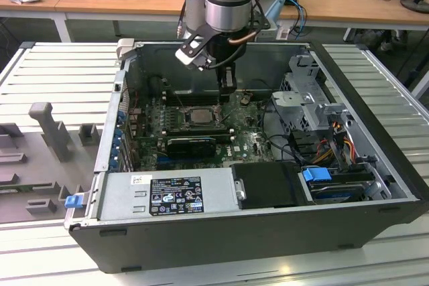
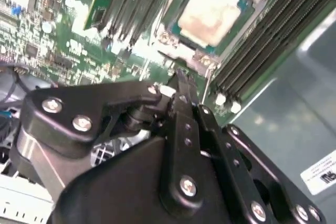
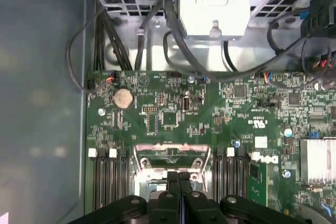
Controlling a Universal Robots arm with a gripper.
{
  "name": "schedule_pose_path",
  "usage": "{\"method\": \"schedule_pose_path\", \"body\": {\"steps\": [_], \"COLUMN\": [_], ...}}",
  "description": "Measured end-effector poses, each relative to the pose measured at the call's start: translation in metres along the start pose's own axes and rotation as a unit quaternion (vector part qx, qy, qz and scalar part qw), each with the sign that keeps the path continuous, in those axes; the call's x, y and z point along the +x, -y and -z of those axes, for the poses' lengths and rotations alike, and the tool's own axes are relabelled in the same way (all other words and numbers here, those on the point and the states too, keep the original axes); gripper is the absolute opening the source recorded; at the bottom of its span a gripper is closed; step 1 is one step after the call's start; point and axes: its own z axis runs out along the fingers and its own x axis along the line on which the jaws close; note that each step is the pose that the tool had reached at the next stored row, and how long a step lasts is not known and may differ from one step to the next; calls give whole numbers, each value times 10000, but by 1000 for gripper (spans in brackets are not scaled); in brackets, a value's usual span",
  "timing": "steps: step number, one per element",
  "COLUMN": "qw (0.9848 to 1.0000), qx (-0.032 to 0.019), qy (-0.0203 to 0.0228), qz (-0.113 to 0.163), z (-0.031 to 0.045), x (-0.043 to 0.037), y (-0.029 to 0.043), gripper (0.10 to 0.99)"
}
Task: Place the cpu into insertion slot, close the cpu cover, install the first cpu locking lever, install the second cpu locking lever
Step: 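Close the cpu cover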
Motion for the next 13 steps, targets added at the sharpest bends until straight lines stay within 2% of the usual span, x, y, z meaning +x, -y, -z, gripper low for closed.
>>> {"method": "schedule_pose_path", "body": {"steps": [1,4,5,7,9,13], "qw": [10000,10000,10000,10000,10000,10000], "qx": [18,40,40,43,44,51], "qy": [1,1,-1,1,0,0], "qz": [2,0,0,0,1,0], "z": [-1,91,91,86,83,73], "x": [0,1,2,2,2,2], "y": [-53,-86,-108,-203,-240,-398], "gripper": [106,106,106,106,106,106]}}
